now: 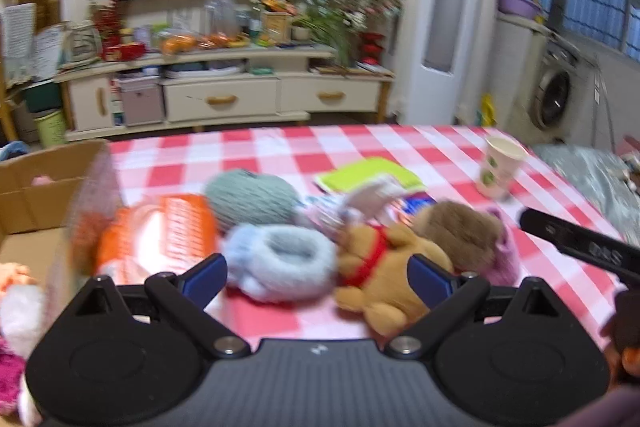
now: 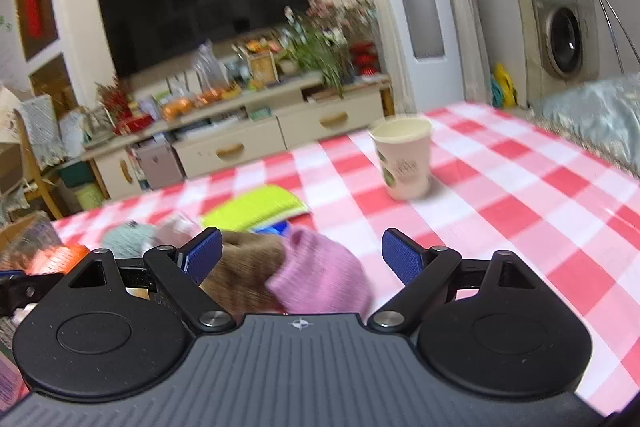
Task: Organize soft objects
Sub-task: 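Move left gripper toward brown teddy bear while right gripper approaches pink sock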
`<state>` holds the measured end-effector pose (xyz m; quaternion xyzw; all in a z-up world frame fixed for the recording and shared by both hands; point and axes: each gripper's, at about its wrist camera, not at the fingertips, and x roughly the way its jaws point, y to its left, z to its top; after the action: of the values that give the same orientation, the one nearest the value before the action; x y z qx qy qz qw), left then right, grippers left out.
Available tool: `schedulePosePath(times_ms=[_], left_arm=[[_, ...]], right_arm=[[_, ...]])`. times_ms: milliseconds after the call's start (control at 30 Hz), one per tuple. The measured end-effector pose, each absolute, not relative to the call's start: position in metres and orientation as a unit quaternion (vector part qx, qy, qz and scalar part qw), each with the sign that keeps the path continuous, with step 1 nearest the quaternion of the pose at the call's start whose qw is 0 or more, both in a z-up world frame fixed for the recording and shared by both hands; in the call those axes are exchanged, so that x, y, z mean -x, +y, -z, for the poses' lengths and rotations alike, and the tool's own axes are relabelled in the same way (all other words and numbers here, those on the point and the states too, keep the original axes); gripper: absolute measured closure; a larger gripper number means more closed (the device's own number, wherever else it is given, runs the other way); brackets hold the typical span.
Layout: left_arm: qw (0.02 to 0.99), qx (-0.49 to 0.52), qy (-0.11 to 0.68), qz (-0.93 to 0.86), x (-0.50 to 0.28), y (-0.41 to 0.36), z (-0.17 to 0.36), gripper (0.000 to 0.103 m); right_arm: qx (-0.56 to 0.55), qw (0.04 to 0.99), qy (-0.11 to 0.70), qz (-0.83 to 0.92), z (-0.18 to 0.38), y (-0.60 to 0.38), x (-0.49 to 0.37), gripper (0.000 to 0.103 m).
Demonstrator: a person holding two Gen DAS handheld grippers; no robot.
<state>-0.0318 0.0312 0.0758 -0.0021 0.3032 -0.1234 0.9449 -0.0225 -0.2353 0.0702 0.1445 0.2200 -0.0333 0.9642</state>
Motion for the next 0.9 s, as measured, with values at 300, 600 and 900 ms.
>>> schedulePosePath(times_ms=[300,600,900], left_arm=[[0.928,-0.031,0.33,0.17,0.032,-0.013,-0.054,0.007],[0.928,-0.046,0.332,0.166,0.018,-0.038,-0.035,0.007],[0.933,-0.061,0.323,0.148,-0.003,-0.053,-0.02,0.007]], right_arm=[[-0.145,0.946,0.29,-0.004,-0.05,-0.25,0.008,0.0],[-0.157,0.926,0.343,-0.026,-0.035,-0.25,-0.01,0.0],[-0.168,0.92,0.354,-0.031,-0.034,-0.249,-0.013,0.0]])
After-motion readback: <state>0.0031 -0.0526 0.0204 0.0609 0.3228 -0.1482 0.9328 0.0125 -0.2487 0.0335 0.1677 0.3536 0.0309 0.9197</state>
